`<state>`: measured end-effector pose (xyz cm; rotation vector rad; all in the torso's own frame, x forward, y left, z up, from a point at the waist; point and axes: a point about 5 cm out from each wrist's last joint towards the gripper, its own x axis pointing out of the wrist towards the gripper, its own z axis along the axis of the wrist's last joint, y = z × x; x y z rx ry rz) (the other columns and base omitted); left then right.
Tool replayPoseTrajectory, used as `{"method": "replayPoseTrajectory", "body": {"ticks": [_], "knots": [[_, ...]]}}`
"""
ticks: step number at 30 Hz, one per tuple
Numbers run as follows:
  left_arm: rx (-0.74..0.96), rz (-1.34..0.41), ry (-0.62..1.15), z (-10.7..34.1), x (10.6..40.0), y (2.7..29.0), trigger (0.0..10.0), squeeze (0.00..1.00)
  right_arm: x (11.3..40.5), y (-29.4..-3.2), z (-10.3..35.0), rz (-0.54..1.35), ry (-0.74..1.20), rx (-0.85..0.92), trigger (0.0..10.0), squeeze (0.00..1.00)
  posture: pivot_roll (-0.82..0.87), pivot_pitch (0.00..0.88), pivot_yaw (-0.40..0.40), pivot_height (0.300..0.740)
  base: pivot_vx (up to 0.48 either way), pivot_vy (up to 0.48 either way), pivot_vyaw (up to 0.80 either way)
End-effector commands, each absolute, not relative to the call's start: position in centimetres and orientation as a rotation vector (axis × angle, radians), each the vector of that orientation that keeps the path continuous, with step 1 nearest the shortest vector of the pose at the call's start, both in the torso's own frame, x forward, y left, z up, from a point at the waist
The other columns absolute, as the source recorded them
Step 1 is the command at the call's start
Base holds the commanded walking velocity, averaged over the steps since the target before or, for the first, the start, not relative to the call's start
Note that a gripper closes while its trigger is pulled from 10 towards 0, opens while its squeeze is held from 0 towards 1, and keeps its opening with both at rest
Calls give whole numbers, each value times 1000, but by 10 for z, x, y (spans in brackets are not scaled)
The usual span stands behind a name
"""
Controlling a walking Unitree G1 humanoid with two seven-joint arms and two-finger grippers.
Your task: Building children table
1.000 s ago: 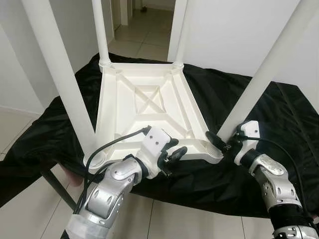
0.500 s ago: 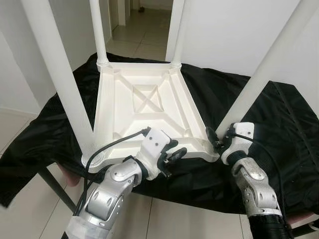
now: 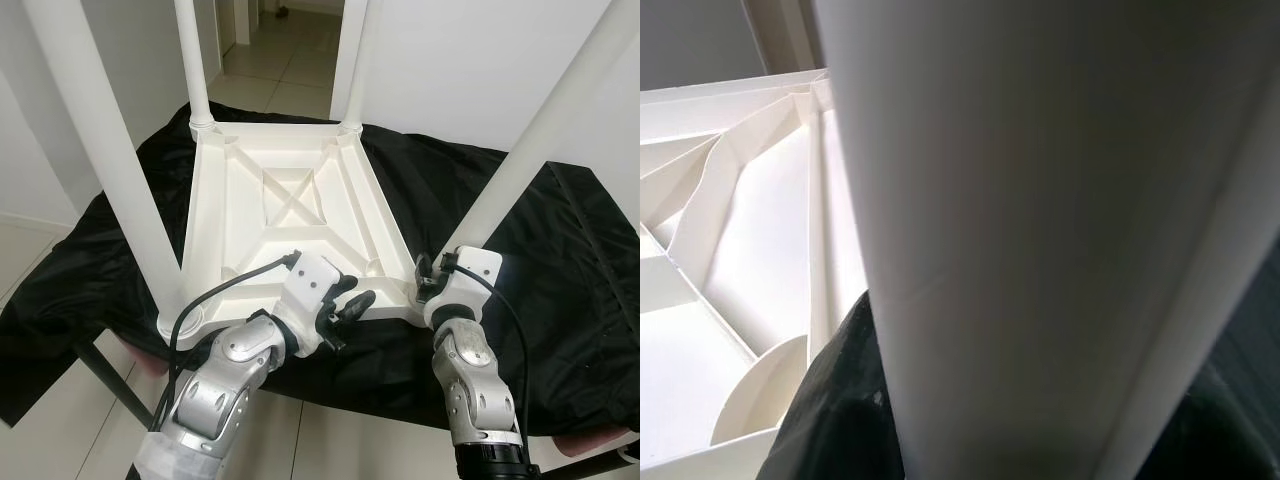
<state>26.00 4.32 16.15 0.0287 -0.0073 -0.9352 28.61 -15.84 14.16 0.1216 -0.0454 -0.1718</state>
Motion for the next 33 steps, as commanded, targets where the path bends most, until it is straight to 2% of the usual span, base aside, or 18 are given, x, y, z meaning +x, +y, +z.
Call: {"method": "replayPoseTrajectory", "body": {"ticks": [1, 2, 8, 9, 10, 12, 16, 21, 23, 26, 29, 33], "knots": [[29, -898, -2, 160, 263, 44, 10000, 0, 283, -160, 140, -159, -38, 146, 10000, 0, -27, 21, -85, 740, 0, 0, 0], [30, -895, -4, 161, 264, 45, 10000, 0, 282, -168, 144, -147, -56, 143, 10000, 1000, -27, 21, -85, 740, 0, 0, 0], [31, -890, -4, 160, 264, 45, 10000, 0, 282, -175, 150, -139, -73, 123, 10000, 1000, -18, 17, -92, 740, 0, 0, 0], [30, -887, -5, 160, 263, 45, 10000, 0, 283, -177, 152, -89, -73, 125, 10000, 765, -14, 14, -94, 740, 0, 0, 0], [30, -884, -7, 161, 263, 46, 10000, 0, 284, -178, 153, -39, -74, 131, 10000, 0, -12, 14, -96, 740, 0, 0, 0], [30, -883, -7, 161, 263, 46, 10000, 0, 284, -179, 154, -4, -75, 135, 10000, 0, -12, 14, -96, 740, 0, 0, 0], [31, -877, -11, 161, 264, 46, 10000, 0, 289, -184, 158, 183, -88, 99, 10000, 0, -3, 3, -106, 740, 0, 0, 0], [30, -875, -12, 161, 264, 45, 10000, 0, 290, -185, 159, 254, -93, 70, 10000, 0, -2, 0, -109, 740, 0, 0, 0], [35, -883, -17, 161, 264, 44, 10000, 0, 295, -192, 155, 399, -67, -1, 10000, 0, 2, 0, -114, 740, 0, 0, 0], [39, -888, -19, 161, 264, 44, 10000, 0, 298, -195, 154, 440, -53, -18, 10000, 0, 2, 0, -114, 740, 0, 0, 0], [77, -925, -19, 158, 263, 42, 10000, 0, 307, -203, 148, 566, 11, -57, 10000, 0, 9, 0, -113, 740, 0, 0, 0], [99, -937, -12, 156, 262, 43, 10000, 0, 311, -208, 143, 611, 48, -97, 10000, 0, 8, 0, -111, 740, 0, 0, 0]]}}
